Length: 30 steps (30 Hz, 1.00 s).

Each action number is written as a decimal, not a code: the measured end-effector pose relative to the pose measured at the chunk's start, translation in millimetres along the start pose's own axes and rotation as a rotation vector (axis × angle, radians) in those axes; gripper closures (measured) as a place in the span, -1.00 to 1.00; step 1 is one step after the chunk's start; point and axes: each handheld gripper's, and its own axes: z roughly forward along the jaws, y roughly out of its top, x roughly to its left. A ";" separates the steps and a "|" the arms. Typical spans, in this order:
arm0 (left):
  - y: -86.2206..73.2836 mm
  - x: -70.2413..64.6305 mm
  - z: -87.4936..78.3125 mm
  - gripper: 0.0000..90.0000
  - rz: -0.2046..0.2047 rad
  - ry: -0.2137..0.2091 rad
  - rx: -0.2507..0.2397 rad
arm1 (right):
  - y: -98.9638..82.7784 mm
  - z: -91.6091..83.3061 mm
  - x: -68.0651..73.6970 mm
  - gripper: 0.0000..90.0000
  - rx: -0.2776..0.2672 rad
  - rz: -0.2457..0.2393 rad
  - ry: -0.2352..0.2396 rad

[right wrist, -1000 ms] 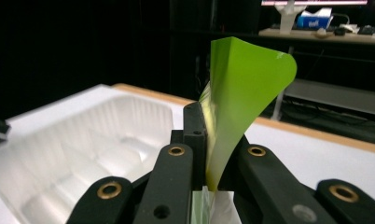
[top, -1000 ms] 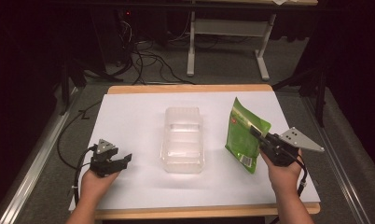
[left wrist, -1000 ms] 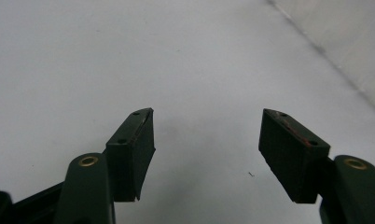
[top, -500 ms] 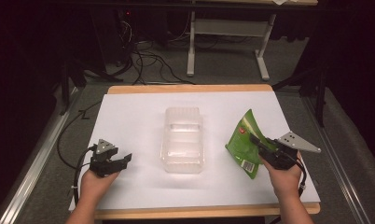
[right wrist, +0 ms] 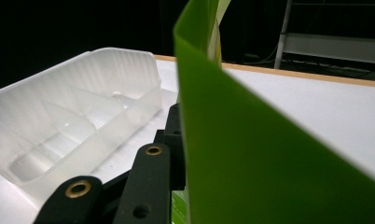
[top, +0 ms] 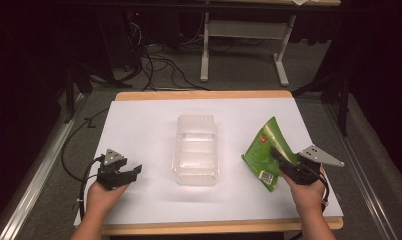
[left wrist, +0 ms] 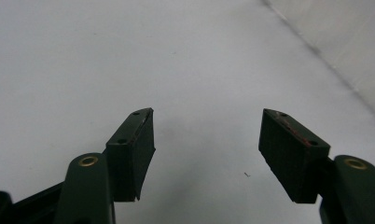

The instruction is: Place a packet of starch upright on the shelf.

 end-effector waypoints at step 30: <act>0.1 0.3 -2.1 -0.19 0.000 -0.001 -0.019 | 57.4 3.7 49.1 0.96 -0.141 -0.137 0.151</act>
